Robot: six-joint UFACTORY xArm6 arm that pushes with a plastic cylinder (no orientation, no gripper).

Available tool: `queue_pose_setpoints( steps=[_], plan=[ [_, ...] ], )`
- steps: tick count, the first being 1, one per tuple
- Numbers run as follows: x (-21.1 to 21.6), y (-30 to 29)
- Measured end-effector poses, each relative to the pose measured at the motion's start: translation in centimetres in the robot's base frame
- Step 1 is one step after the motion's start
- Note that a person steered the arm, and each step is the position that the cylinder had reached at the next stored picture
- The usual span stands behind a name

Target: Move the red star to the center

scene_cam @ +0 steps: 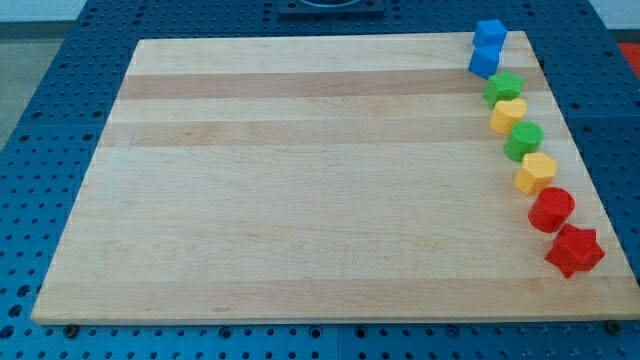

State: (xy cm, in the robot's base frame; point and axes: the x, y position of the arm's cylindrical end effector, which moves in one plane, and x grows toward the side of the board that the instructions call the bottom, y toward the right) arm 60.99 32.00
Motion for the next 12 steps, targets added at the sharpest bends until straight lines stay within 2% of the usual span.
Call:
queue_pose_setpoints(
  steps=[1,2,3,7,9,12],
  plan=[
    [-1.4,-4.3],
    [-3.3,-3.6],
    [-2.7,-4.6],
    [-7.7,-19.7],
    [-13.0,-26.2],
    [-21.7,-26.7]
  ],
)
